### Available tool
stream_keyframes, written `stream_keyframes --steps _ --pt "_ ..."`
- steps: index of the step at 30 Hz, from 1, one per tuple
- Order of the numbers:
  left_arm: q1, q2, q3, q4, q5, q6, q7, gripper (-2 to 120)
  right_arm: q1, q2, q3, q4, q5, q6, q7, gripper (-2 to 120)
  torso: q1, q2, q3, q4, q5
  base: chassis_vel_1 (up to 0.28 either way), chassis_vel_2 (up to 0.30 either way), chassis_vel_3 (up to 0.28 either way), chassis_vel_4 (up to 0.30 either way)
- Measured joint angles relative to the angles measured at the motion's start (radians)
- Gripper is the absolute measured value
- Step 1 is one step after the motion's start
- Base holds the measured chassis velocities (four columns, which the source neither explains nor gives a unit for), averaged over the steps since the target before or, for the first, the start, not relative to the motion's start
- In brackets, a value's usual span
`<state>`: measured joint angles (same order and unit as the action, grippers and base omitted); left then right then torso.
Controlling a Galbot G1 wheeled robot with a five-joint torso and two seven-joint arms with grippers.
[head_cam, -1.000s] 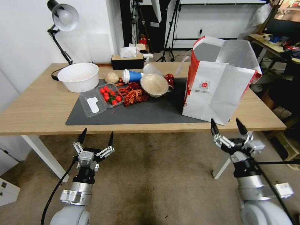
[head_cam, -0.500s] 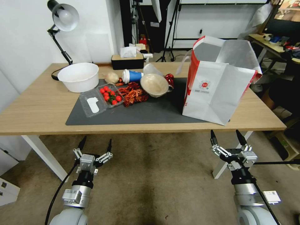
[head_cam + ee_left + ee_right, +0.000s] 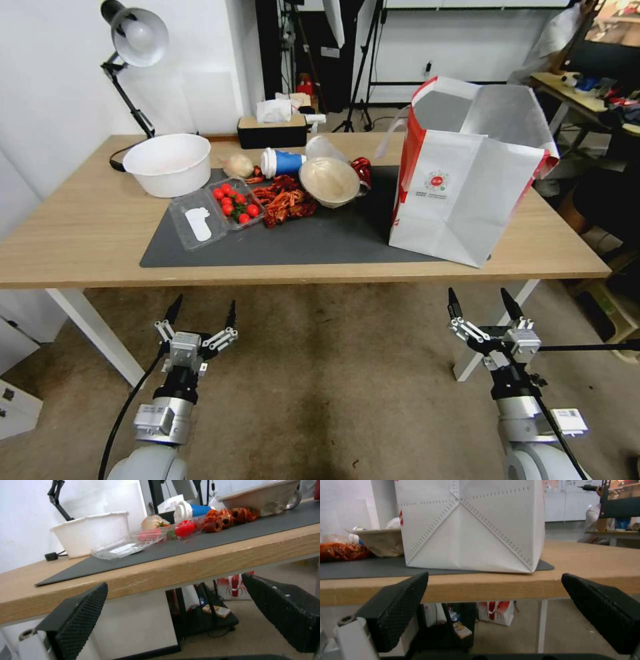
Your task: Pick up the food delivery bag from the floor and place it on the table.
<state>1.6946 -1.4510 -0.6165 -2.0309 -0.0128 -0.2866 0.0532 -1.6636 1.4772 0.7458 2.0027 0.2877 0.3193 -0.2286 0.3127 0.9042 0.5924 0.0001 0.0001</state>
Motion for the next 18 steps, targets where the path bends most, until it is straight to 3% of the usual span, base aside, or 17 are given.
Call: stream_keyframes --steps 18 --pt "-0.001 0.000 0.000 0.003 0.003 -0.008 -0.001 100 0.003 0.001 0.002 -0.011 -0.006 -0.003 -0.003 100 0.000 0.000 0.000 0.0000 -0.0001 0.000 0.000 0.000 0.000"
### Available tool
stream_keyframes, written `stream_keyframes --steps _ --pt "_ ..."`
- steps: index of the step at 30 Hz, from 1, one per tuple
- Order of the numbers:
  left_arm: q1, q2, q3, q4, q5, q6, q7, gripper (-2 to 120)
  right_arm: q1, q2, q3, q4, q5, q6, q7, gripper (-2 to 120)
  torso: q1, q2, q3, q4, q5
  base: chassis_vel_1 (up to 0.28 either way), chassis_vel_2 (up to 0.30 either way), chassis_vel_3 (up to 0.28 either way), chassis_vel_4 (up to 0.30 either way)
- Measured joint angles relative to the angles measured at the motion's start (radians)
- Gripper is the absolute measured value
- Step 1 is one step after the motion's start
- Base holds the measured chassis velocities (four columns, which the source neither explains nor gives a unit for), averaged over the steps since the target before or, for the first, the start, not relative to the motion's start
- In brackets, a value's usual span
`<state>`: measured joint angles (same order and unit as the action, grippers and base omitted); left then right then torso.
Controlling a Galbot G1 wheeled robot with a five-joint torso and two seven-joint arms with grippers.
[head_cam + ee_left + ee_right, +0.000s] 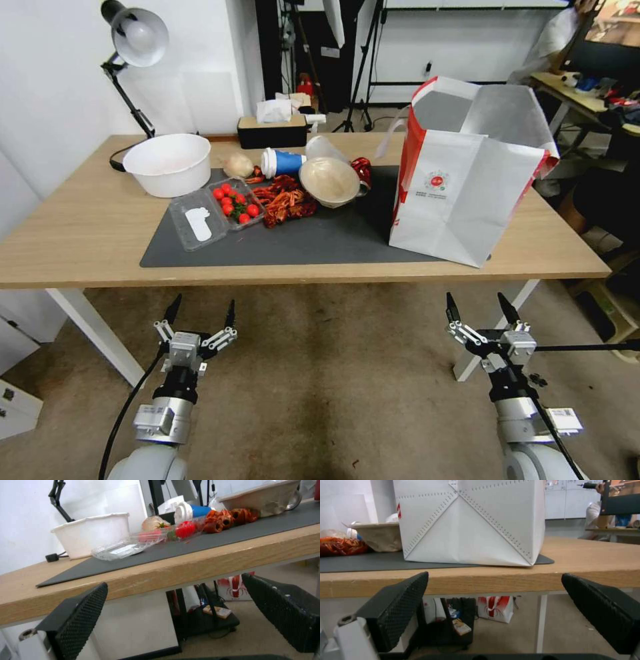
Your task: Pick up the food delivery bag from the floor and place it on the table.
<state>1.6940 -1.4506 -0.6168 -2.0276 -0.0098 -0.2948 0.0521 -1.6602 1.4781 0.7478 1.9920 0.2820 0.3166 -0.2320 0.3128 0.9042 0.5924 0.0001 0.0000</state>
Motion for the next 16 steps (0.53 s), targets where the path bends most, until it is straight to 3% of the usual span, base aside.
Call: stream_keyframes --steps 16 --pt "0.000 0.000 0.000 0.000 0.001 -0.001 0.000 100 0.000 0.000 0.000 0.001 0.001 -0.001 0.000 100 0.000 0.000 0.000 0.0000 0.0000 0.000 0.000 0.000 0.000"
